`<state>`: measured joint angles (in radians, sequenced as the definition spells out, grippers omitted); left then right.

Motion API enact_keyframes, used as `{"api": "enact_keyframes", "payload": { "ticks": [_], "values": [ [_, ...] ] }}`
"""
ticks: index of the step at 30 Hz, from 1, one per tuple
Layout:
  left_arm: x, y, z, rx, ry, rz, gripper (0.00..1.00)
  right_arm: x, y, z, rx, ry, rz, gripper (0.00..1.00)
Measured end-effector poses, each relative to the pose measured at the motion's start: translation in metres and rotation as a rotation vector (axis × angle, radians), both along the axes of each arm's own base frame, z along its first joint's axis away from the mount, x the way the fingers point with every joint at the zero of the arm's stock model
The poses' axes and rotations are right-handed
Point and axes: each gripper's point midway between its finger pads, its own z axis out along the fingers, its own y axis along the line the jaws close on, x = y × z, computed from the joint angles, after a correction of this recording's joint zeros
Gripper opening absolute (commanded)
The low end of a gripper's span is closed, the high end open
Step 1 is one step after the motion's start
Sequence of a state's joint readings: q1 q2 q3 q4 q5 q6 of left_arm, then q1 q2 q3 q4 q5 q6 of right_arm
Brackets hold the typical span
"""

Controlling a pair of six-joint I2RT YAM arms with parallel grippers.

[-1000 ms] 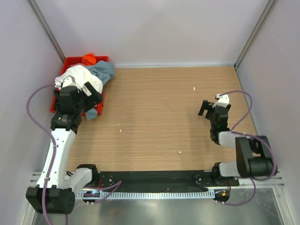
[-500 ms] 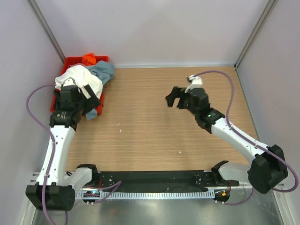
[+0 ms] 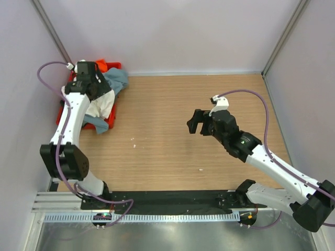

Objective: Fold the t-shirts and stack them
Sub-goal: Grab the tshirt from the pile, then move the tshirt to the center of the board

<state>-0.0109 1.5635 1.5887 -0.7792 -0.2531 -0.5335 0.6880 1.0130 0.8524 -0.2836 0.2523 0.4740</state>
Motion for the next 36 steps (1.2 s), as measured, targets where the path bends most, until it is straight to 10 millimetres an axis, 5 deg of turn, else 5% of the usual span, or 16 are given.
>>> {"api": "enact_keyframes", "payload": {
  "ticks": [8,11,14,20,24,28,31,36],
  "values": [
    [0.019,0.016,-0.033,0.07,0.117,0.06,0.77,-0.012,-0.015,0.002,-0.045,-0.003,0.0,1.0],
    [0.021,0.02,-0.031,0.087,0.103,0.076,0.47,-0.016,-0.02,0.003,-0.063,-0.006,0.002,1.0],
    [0.025,0.023,-0.033,0.101,0.098,0.088,0.01,-0.018,-0.023,0.004,-0.07,-0.01,0.003,1.0],
    [0.035,0.025,-0.052,0.12,0.138,0.08,0.0,-0.02,-0.025,0.003,-0.077,-0.006,0.004,1.0],
    [0.034,0.026,-0.047,0.135,0.132,0.074,0.0,-0.021,-0.027,0.001,-0.084,-0.001,-0.001,1.0],
    [0.031,0.021,-0.019,0.128,0.071,0.056,0.0,-0.021,-0.029,0.0,-0.09,0.001,-0.008,1.0],
    [0.032,0.003,0.031,0.093,-0.052,0.006,0.0,-0.02,-0.034,0.001,-0.106,0.001,-0.034,1.0],
    [0.028,-0.077,0.137,0.024,-0.312,-0.219,0.0,-0.01,-0.059,0.035,-0.125,-0.059,-0.182,1.0]
  ]
}}
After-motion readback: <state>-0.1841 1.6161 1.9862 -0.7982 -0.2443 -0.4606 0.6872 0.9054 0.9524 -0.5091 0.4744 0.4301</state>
